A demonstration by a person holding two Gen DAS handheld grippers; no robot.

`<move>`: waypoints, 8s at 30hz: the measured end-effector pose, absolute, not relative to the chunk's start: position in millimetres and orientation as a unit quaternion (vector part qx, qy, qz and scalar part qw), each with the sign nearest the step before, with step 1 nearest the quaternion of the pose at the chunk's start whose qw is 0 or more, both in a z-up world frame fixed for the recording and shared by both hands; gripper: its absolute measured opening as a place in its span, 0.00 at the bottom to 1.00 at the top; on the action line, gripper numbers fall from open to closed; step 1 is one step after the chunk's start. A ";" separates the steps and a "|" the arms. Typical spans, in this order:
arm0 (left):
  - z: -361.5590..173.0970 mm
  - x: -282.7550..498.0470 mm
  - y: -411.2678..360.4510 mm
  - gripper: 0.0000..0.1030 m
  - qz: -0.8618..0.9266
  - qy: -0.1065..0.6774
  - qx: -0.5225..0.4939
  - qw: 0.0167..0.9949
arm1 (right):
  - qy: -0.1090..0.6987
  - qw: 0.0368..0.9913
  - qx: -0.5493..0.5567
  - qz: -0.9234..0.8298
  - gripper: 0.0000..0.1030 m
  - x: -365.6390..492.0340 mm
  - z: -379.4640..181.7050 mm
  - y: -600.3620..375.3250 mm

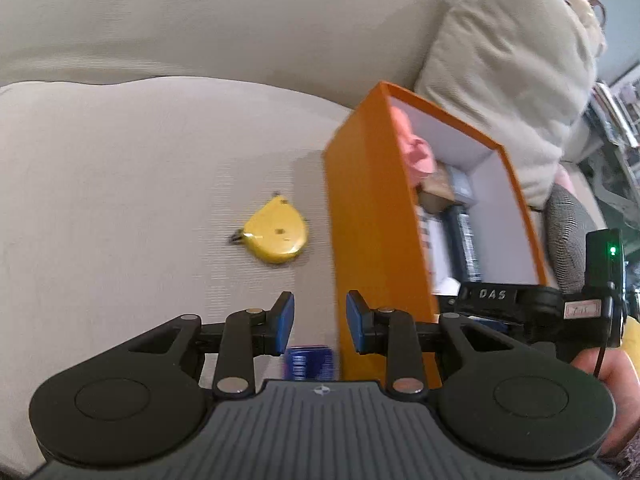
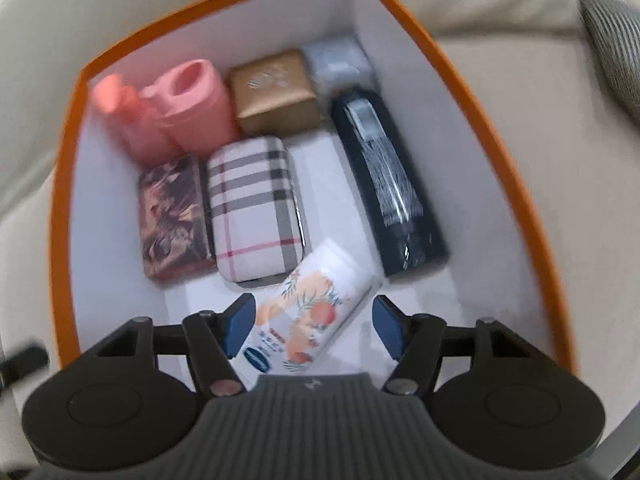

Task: Organize rigid objects
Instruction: 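Withdraw the left gripper toward the blue tin while the right adjusts items in the box, then grasp the blue-and-red tin with the right gripper, then carry the tin into the orange box with the right gripper while the left approaches the tape measure, then grasp the yellow tape measure with the left gripper while the right releases the tin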

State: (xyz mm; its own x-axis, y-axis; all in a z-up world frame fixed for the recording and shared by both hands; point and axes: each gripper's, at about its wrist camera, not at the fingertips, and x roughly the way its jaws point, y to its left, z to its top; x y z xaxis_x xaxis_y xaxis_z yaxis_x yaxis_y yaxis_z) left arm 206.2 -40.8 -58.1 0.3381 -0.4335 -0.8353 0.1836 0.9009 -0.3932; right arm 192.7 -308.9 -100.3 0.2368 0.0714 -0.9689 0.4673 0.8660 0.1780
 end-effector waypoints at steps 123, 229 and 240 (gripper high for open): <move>-86.2 142.3 65.7 0.37 -0.119 0.563 -0.052 0.816 | 0.515 0.826 -0.225 -0.045 0.46 99.6 -112.9 -56.0; -57.2 217.3 -87.2 0.55 -0.332 0.462 0.187 0.801 | 0.644 0.751 0.113 0.092 0.31 222.9 -117.6 -272.7; -24.3 201.2 -85.7 0.55 -0.344 0.445 0.173 0.809 | 0.655 0.734 0.160 0.082 0.24 230.2 -130.0 -283.7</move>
State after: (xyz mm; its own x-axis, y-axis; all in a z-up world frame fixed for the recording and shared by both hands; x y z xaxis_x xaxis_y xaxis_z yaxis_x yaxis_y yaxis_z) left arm 201.2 -85.7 -24.3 0.3679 -0.4023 -0.8384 0.7100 0.7037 -0.0261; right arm 230.2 -283.7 -130.0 0.1292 0.3289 -0.9355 0.0890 0.9358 0.3412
